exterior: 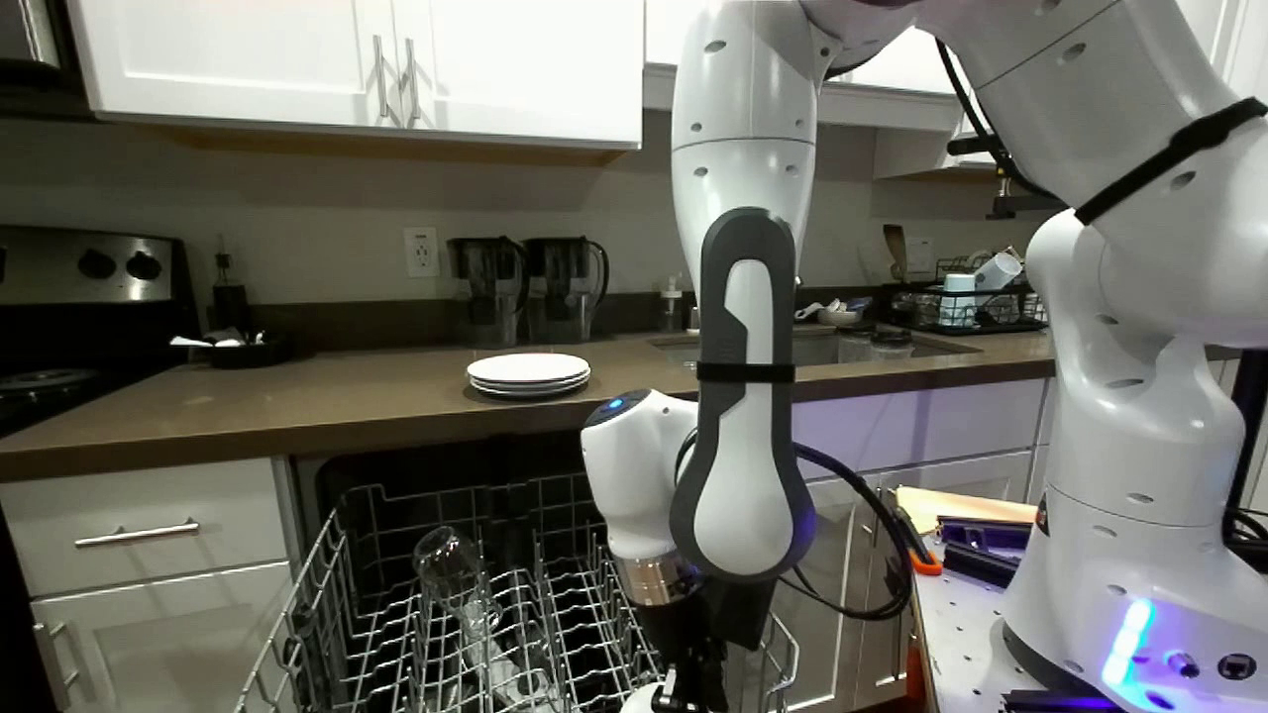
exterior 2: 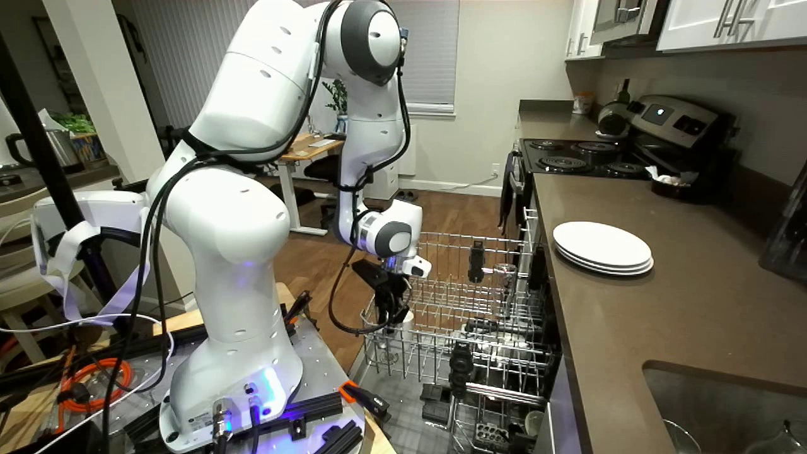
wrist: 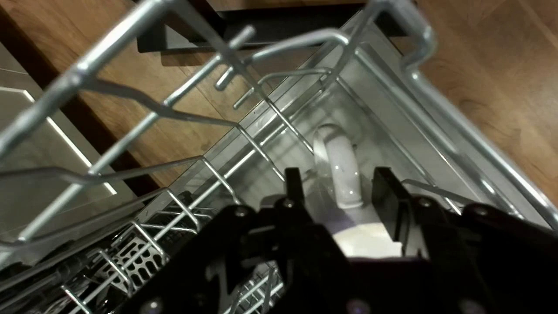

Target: Remove the white plate from the dishwasher and place it on the countertop, move the glass jar backwards, move the white mug to the left

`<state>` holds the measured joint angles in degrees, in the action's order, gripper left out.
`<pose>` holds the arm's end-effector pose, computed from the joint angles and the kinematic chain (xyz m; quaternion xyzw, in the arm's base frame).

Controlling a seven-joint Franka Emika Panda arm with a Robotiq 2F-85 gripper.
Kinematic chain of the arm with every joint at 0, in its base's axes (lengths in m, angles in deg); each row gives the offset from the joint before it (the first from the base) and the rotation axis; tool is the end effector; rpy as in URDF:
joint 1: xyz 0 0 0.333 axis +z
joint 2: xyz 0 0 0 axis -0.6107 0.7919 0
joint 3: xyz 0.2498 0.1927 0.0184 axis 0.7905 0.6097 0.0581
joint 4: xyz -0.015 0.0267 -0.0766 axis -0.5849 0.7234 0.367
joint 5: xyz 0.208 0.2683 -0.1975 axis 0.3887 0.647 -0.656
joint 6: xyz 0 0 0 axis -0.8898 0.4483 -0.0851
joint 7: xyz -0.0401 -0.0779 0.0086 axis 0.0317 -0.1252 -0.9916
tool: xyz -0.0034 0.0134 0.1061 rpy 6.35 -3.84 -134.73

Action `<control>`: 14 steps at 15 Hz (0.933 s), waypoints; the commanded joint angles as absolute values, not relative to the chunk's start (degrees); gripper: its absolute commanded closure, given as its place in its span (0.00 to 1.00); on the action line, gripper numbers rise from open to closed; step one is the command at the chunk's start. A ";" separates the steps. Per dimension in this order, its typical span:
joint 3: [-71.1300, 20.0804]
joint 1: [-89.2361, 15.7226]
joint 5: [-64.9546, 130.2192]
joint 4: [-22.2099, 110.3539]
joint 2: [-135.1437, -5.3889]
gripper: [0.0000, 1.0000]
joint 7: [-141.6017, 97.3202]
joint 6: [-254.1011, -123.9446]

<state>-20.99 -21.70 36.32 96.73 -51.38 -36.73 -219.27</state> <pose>0.3694 0.1098 0.0319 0.9903 -0.0302 -0.1303 0.0380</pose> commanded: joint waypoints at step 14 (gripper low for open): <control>-20.63 -22.02 36.41 94.10 -48.84 0.96 -31.85 -218.91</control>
<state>-20.34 -21.69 36.24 93.61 -48.12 -33.40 -219.31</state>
